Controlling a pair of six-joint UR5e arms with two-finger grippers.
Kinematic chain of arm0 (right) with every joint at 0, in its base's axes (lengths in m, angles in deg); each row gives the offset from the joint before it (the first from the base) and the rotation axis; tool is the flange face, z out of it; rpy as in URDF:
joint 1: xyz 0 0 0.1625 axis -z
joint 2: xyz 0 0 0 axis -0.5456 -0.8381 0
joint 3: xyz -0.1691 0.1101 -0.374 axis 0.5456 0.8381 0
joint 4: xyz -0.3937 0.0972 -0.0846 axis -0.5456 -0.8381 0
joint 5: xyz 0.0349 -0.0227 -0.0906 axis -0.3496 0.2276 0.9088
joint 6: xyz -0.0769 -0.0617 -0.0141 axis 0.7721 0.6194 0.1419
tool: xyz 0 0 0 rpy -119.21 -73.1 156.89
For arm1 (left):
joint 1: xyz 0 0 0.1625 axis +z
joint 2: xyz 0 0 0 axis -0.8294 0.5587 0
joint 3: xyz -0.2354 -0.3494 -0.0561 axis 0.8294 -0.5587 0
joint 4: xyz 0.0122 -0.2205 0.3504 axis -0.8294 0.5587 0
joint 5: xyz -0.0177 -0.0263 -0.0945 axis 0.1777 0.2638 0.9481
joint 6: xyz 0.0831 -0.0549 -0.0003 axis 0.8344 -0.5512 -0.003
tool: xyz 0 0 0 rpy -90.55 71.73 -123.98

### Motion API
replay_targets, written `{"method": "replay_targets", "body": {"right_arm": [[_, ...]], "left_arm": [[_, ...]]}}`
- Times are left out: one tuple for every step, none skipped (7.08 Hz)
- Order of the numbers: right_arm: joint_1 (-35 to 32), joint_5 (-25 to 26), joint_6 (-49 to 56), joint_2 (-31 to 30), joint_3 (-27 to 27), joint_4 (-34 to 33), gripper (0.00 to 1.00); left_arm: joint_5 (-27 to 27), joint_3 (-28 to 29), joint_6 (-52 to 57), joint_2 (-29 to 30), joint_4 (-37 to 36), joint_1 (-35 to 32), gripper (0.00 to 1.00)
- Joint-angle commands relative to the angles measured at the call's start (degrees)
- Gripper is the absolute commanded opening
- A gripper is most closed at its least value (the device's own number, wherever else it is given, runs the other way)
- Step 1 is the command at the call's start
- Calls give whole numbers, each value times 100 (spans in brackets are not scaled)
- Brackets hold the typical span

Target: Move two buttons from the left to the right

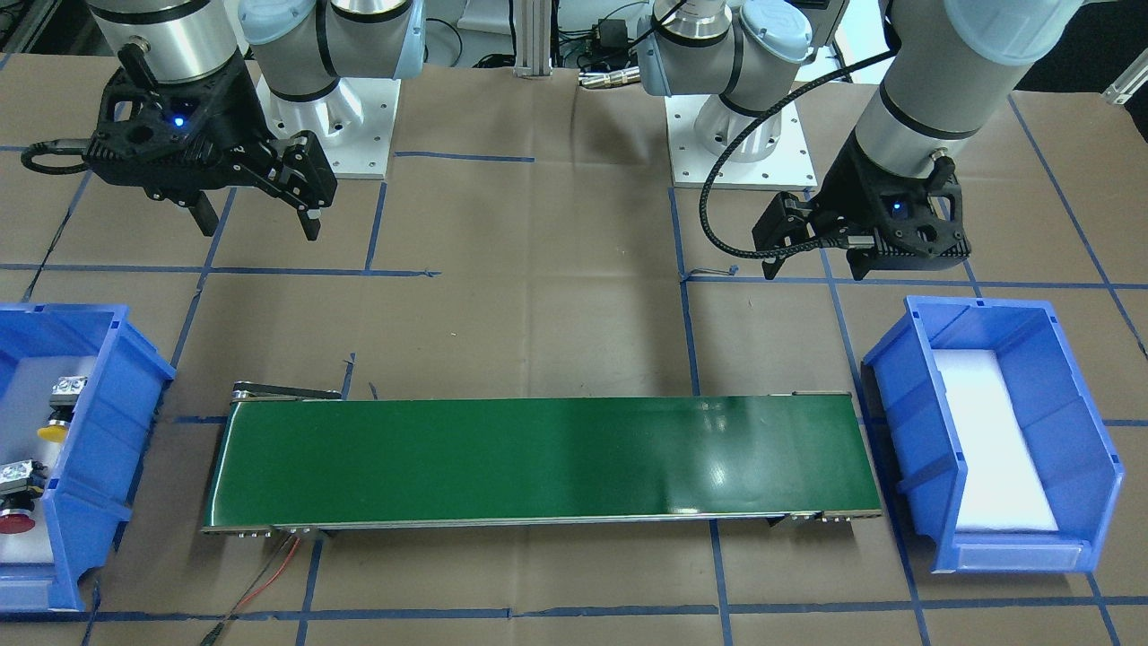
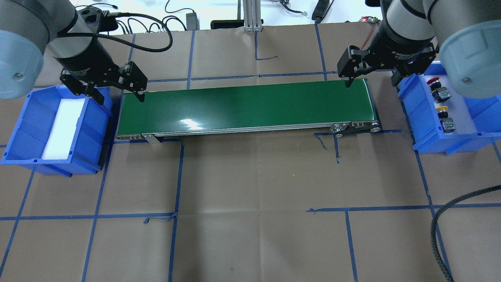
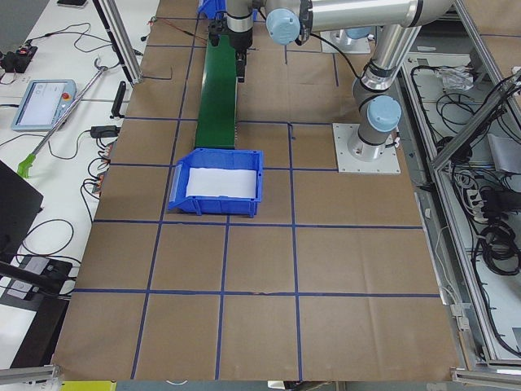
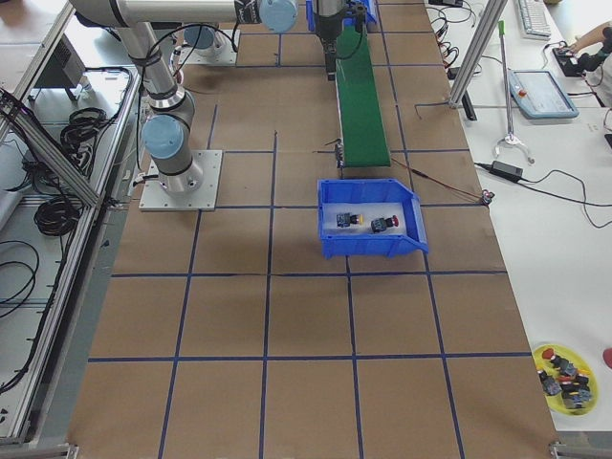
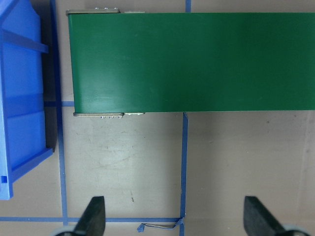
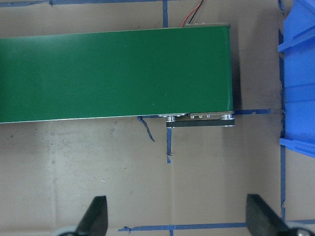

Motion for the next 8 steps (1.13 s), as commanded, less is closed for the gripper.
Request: {"method": "replay_targets", "body": {"right_arm": [[3,10,0,7,-50,39,100],[3,10,0,-10,-76,48,100],[3,10,0,-19,-77,57,100],[3,10,0,-37,-77,109,100],[3,1,-9,-46,-68,110,100],[3,-8,-9,-54,-68,101,100],[3,-16,-18,-54,-68,101,100],[3,-16,-18,-54,-76,110,100]], "left_arm": [[-1,-11,-44,3,7,-13,100],[-1,6,-44,3,-2,-13,100],[-1,-20,-44,12,-2,-13,100],[7,-3,-44,12,-2,-13,100],[8,-20,-44,3,-2,-13,100],[16,-3,-44,3,-2,-13,100],[8,-28,-44,-6,-2,-13,100],[16,-20,-44,-6,-2,-13,100]]}}
